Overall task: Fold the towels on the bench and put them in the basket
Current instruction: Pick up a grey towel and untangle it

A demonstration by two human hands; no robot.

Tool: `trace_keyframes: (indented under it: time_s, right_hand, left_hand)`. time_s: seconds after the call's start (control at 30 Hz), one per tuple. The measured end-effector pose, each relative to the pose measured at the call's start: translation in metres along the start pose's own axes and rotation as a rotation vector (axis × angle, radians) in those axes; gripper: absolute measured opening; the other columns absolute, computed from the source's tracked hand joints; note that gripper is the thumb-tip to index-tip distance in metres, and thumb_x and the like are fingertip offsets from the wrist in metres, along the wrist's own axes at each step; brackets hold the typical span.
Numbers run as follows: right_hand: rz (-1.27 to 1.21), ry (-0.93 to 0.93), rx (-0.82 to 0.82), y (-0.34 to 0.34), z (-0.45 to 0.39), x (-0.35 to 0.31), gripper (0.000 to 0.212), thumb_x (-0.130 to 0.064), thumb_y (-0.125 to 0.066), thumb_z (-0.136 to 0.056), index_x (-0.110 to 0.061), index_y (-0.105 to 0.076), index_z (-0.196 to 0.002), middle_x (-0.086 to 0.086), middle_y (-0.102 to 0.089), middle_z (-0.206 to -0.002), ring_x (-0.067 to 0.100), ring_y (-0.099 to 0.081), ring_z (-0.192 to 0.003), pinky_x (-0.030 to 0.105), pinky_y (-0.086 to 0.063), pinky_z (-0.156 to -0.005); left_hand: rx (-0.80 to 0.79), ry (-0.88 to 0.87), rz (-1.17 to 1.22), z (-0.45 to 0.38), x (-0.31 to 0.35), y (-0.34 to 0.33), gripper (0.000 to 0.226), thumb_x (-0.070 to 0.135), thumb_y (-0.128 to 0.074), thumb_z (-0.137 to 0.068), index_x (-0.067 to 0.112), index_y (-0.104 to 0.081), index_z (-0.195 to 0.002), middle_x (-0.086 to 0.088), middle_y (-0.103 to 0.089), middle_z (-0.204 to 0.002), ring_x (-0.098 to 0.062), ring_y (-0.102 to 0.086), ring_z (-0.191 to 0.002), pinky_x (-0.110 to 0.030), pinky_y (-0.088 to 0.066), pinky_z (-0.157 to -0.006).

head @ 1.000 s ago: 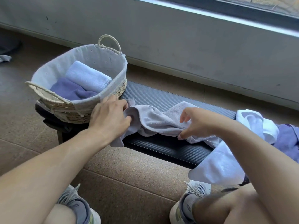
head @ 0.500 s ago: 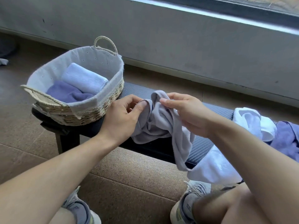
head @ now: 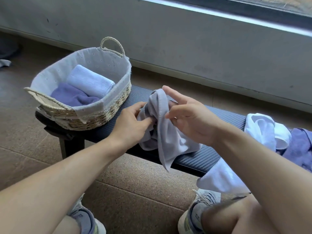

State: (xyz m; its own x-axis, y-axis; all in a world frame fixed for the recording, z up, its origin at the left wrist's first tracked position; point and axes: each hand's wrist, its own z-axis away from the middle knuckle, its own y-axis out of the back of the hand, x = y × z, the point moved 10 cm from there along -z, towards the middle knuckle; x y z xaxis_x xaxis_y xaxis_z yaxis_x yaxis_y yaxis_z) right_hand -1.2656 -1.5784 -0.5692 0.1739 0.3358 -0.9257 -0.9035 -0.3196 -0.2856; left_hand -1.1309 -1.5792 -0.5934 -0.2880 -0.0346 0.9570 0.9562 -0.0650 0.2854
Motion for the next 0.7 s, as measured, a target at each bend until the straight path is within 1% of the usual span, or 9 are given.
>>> trace_keyframes:
  time_s: [0.07, 0.13, 0.2, 0.3, 0.4, 0.43, 0.5, 0.6, 0.7]
  right_hand:
    - [0.219, 0.061, -0.011, -0.001, 0.002, -0.002, 0.087, 0.021, -0.052, -0.087, -0.027, -0.030, -0.157, 0.001, -0.060, -0.138, 0.009, -0.062, -0.121, 0.022, -0.048, -0.103]
    - [0.588, 0.121, -0.002, 0.003, 0.002, -0.002, 0.100, 0.008, -0.068, -0.084, -0.039, -0.022, -0.159, -0.007, -0.051, -0.149, 0.004, -0.053, -0.132, 0.028, -0.045, -0.110]
    - [0.922, 0.128, 0.030, 0.007, 0.001, 0.004, 0.103, -0.010, -0.078, -0.079, -0.051, -0.022, -0.155, -0.005, -0.056, -0.144, 0.012, -0.061, -0.122, 0.038, -0.055, -0.099]
    - [1.141, 0.137, 0.116, 0.012, -0.003, 0.005, 0.074, -0.018, -0.082, -0.077, -0.045, -0.049, -0.138, -0.004, -0.068, -0.116, 0.015, -0.066, -0.092, 0.043, -0.057, -0.085]
    - [1.039, 0.142, 0.216, 0.019, -0.003, -0.002, 0.040, -0.013, -0.080, -0.077, -0.037, -0.066, -0.105, -0.009, -0.072, -0.102, 0.010, -0.067, -0.087, 0.033, -0.058, -0.076]
    - [0.978, 0.142, 0.267, 0.024, -0.004, -0.005, 0.031, -0.011, -0.079, -0.078, -0.033, -0.069, -0.097, -0.009, -0.073, -0.097, 0.008, -0.068, -0.082, 0.029, -0.057, -0.071]
    - [0.713, 0.135, 0.382, 0.038, -0.001, -0.009, 0.021, -0.006, -0.078, -0.080, -0.024, -0.072, -0.088, -0.005, -0.074, -0.085, 0.008, -0.067, -0.071, 0.027, -0.055, -0.062]
    - [0.219, 0.053, 0.408, 0.046, 0.000, -0.003, 0.018, 0.001, -0.075, -0.084, -0.016, -0.069, -0.088, 0.003, -0.071, -0.081, 0.014, -0.066, -0.072, 0.030, -0.056, -0.067]
    - [0.103, 0.021, 0.375, 0.043, 0.001, 0.000, 0.027, -0.002, -0.077, -0.085, -0.014, -0.068, -0.107, 0.004, -0.071, -0.092, 0.018, -0.071, -0.076, 0.032, -0.060, -0.071]
  left_hand:
    - [0.037, 0.073, 0.122, -0.003, -0.007, 0.006, 0.032, 0.018, -0.078, -0.077, 0.024, -0.074, -0.108, 0.002, -0.079, -0.097, -0.017, -0.073, -0.096, -0.046, -0.056, -0.097]
    - [0.023, 0.154, 0.251, -0.004, -0.012, 0.005, 0.040, 0.000, -0.074, -0.084, 0.019, -0.070, -0.119, -0.006, -0.078, -0.102, -0.023, -0.073, -0.100, -0.045, -0.054, -0.100]
    - [0.001, 0.215, 0.320, -0.005, -0.017, 0.003, 0.051, -0.011, -0.064, -0.086, 0.018, -0.066, -0.127, -0.008, -0.077, -0.100, -0.024, -0.072, -0.099, -0.038, -0.054, -0.097]
    - [-0.020, 0.227, 0.296, -0.002, -0.014, 0.003, 0.059, -0.013, -0.053, -0.081, 0.023, -0.067, -0.126, -0.006, -0.073, -0.088, -0.020, -0.065, -0.086, -0.031, -0.051, -0.081]
    - [-0.131, 0.221, 0.326, 0.003, -0.004, -0.007, 0.071, -0.020, -0.041, -0.078, 0.022, -0.061, -0.131, -0.010, -0.073, -0.097, -0.016, -0.066, -0.076, -0.021, -0.051, -0.060]
    - [-0.175, 0.202, 0.355, 0.005, -0.001, -0.012, 0.075, -0.023, -0.039, -0.077, 0.021, -0.058, -0.135, -0.009, -0.075, -0.102, -0.014, -0.068, -0.077, -0.019, -0.052, -0.060]
    - [-0.232, 0.102, 0.295, 0.006, 0.007, -0.015, 0.083, -0.018, -0.050, -0.073, 0.026, -0.048, -0.143, -0.004, -0.074, -0.117, -0.013, -0.072, -0.094, -0.019, -0.054, -0.073]
    - [-0.257, -0.052, -0.079, 0.008, 0.009, -0.015, 0.107, 0.015, -0.083, -0.059, 0.047, -0.036, -0.149, 0.015, -0.061, -0.137, -0.002, -0.064, -0.117, -0.024, -0.051, -0.100]
    - [-0.254, -0.048, -0.376, 0.011, -0.002, -0.021, 0.123, 0.029, -0.091, -0.060, 0.052, -0.016, -0.155, 0.011, -0.051, -0.142, -0.012, -0.048, -0.135, -0.031, -0.036, -0.115]
